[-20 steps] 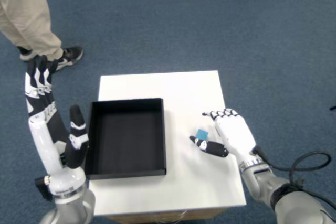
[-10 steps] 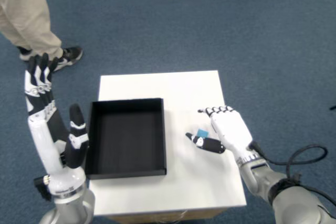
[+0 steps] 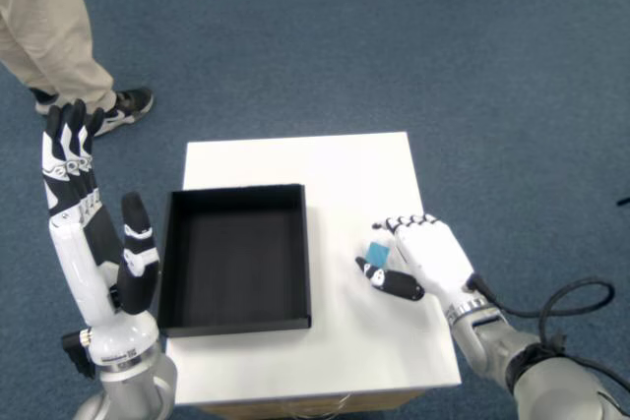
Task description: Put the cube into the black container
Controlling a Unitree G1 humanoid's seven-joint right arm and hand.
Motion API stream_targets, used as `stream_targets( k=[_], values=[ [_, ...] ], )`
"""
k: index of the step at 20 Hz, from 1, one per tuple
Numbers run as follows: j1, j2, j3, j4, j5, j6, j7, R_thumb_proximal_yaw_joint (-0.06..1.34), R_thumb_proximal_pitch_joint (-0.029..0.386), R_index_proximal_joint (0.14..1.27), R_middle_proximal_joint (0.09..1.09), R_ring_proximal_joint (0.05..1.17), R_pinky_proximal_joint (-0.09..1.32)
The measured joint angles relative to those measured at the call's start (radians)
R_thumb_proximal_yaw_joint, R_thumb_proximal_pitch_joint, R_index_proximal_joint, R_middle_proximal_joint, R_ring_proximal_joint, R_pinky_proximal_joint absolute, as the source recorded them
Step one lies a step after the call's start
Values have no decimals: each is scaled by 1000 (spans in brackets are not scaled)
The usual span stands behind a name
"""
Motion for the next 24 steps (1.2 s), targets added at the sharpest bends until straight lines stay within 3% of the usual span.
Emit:
stream_targets(
  k=[7,24],
  values=[
    [45,-4,-2,0,7,31,36,408,102,448,451,459,378],
    [46,-10,-11,0,30,31,61,454,122,451,443,436,351]
  ],
)
